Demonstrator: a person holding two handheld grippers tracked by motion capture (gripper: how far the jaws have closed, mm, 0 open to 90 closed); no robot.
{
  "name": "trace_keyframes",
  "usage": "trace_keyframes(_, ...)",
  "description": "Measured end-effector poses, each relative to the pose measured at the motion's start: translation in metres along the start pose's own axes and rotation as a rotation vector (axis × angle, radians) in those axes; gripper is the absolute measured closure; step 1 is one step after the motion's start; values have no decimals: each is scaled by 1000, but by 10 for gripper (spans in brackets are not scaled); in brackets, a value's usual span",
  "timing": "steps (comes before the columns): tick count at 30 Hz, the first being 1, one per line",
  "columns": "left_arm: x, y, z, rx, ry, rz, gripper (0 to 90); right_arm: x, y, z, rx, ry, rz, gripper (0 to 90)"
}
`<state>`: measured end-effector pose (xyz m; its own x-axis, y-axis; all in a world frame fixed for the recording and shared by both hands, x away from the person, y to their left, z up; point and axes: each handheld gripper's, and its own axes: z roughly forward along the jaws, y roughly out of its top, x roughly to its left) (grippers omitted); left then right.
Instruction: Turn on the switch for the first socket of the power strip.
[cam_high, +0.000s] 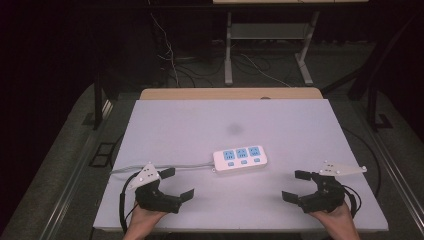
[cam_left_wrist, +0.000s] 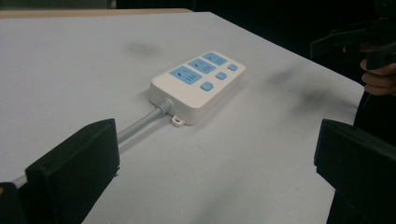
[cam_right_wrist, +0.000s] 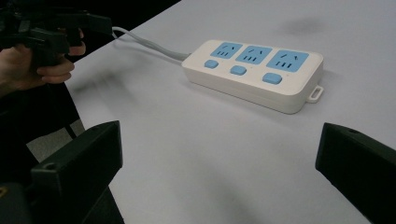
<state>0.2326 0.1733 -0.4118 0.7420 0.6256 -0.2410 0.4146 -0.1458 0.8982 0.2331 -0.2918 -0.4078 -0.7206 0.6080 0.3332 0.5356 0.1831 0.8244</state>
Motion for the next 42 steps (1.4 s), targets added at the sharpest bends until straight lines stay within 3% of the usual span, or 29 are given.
trace_keyframes(22, 0, 0, -1, 2, -3, -4, 0, 0, -1, -1, 7, 2, 1, 3)
trace_keyframes(42, -5, 9, 0, 39, -13, 14, 0, -2, -1, 0, 21, 4, 1, 2)
